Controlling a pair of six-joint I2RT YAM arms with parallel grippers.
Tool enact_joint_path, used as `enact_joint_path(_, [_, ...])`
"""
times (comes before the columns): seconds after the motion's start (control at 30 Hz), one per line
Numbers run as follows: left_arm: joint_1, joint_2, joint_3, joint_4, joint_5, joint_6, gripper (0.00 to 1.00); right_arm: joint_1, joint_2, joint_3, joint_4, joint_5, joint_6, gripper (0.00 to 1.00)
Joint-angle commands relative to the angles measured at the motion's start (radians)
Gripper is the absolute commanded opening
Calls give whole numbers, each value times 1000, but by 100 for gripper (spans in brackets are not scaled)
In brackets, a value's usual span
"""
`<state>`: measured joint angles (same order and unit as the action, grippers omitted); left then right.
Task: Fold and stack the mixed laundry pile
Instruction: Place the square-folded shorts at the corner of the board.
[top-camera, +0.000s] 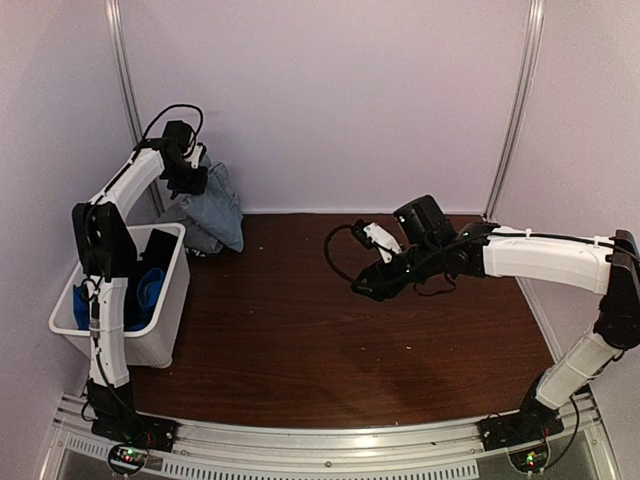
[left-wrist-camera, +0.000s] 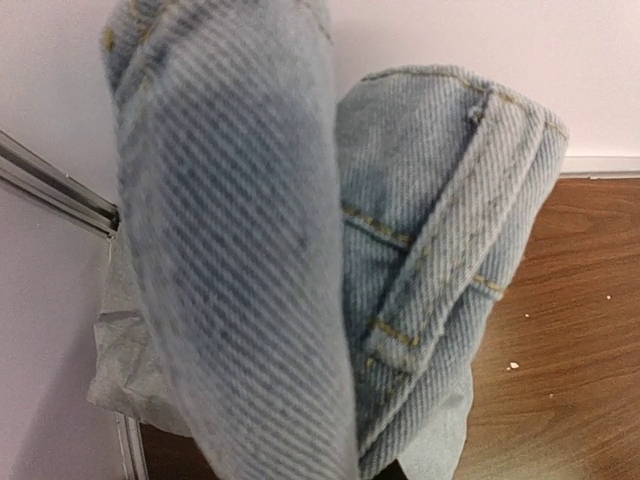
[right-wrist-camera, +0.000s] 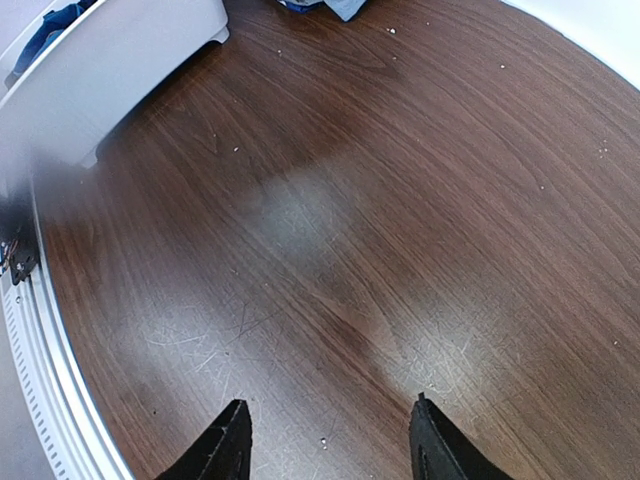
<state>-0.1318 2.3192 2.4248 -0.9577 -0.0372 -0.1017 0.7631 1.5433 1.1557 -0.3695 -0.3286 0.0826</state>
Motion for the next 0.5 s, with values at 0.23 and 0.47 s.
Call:
enact_joint_path(0.23, [108, 36, -63, 184, -37, 68, 0, -4, 9, 43, -62, 16, 28, 53])
enact_joint_path(0.47, [150, 85, -51, 243, -59, 72, 3, -4, 18, 65, -97, 15, 49, 53])
